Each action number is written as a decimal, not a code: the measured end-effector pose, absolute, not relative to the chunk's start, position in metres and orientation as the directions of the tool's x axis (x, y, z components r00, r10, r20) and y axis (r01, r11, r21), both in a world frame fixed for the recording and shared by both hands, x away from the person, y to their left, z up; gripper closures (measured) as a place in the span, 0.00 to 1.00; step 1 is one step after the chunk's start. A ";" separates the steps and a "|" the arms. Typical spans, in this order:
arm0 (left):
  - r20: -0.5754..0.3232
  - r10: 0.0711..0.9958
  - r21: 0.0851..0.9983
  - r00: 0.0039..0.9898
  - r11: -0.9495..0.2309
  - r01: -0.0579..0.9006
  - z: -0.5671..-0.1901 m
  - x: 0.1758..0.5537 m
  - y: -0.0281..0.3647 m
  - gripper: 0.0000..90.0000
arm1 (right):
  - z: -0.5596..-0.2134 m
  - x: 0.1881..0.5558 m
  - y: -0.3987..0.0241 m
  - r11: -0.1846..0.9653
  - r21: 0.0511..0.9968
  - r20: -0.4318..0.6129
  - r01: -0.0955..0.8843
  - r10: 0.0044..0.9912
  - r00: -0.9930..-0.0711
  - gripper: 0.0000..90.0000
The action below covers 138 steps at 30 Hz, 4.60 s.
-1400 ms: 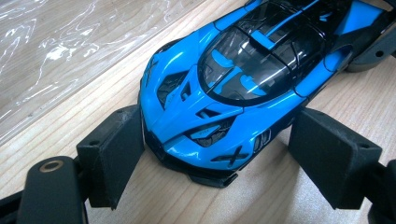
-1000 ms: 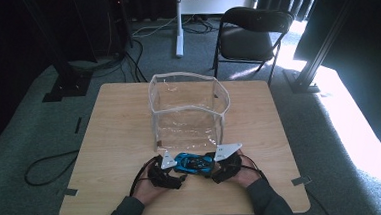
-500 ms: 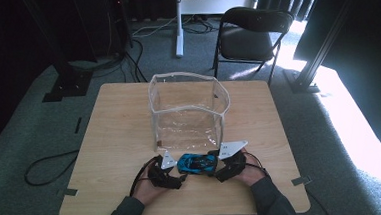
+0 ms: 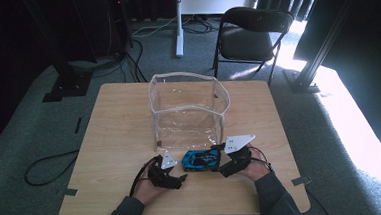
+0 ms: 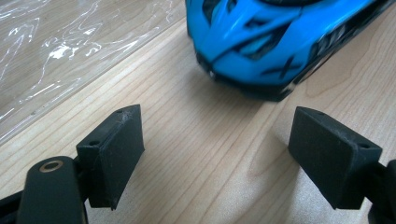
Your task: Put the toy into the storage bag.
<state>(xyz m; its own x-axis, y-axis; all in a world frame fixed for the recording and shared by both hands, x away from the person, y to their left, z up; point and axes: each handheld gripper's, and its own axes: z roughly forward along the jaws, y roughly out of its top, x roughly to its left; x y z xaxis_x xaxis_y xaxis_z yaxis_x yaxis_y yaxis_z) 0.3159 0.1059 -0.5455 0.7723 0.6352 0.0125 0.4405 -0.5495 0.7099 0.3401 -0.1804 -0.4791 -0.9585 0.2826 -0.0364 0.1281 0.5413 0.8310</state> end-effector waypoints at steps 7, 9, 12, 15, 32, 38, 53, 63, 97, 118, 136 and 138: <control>0.012 0.635 0.710 0.772 -0.550 0.441 -0.546 0.316 0.106 0.21 | -0.464 0.345 -0.189 0.547 0.829 -0.047 0.119 0.279 -0.959 0.28; 0.012 0.636 0.710 0.772 -0.549 0.441 -0.546 0.316 0.106 0.21 | -0.460 0.345 -0.192 0.550 0.826 -0.050 0.119 0.283 -0.958 0.28; 0.013 0.636 0.711 0.772 -0.549 0.440 -0.546 0.316 0.106 0.21 | -0.457 0.344 -0.196 0.551 0.826 -0.053 0.122 0.292 -0.955 0.28; 0.013 0.635 0.710 0.772 -0.550 0.440 -0.546 0.316 0.106 0.21 | -0.453 0.341 -0.204 0.548 0.827 -0.054 0.128 0.305 -0.951 0.28; 0.012 0.636 0.710 0.772 -0.549 0.441 -0.546 0.316 0.106 0.21 | -0.431 0.331 -0.259 0.528 0.830 -0.069 0.177 0.412 -0.908 0.28; 0.012 0.636 0.711 0.772 -0.548 0.441 -0.546 0.316 0.106 0.21 | -0.424 0.328 -0.277 0.510 0.839 -0.051 0.193 0.426 -0.903 0.28; 0.013 0.636 0.710 0.772 -0.549 0.440 -0.546 0.316 0.105 0.21 | -0.403 0.344 -0.314 0.497 0.834 -0.032 0.239 0.476 -0.879 0.28; 0.016 0.636 0.710 0.772 -0.550 0.439 -0.546 0.317 0.105 0.21 | -0.379 0.366 -0.329 0.468 0.850 -0.034 0.241 0.505 -0.863 0.28; 0.015 0.637 0.711 0.771 -0.549 0.439 -0.546 0.317 0.105 0.21 | -0.317 0.413 -0.329 0.387 0.906 -0.037 0.172 0.476 -0.879 0.28; 0.015 0.638 0.710 0.770 -0.549 0.441 -0.545 0.317 0.105 0.21 | -0.284 0.432 -0.309 0.379 0.917 -0.065 0.124 0.449 -0.891 0.28; 0.014 0.638 0.710 0.770 -0.549 0.442 -0.545 0.317 0.105 0.21 | -0.283 0.451 -0.274 0.412 0.905 -0.066 0.109 0.389 -0.919 0.28; 0.017 0.638 0.710 0.770 -0.550 0.441 -0.545 0.317 0.105 0.21 | -0.286 0.455 -0.269 0.424 0.898 -0.062 0.114 0.381 -0.923 0.28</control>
<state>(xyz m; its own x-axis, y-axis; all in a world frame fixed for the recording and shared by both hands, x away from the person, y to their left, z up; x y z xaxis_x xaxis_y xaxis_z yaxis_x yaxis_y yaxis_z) 0.3168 0.1048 -0.5454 0.7696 0.6383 0.0166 0.4407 -0.5497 0.7097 0.4548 -0.2688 -0.2864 -0.9226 0.3807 -0.0623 0.1145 0.4245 0.8982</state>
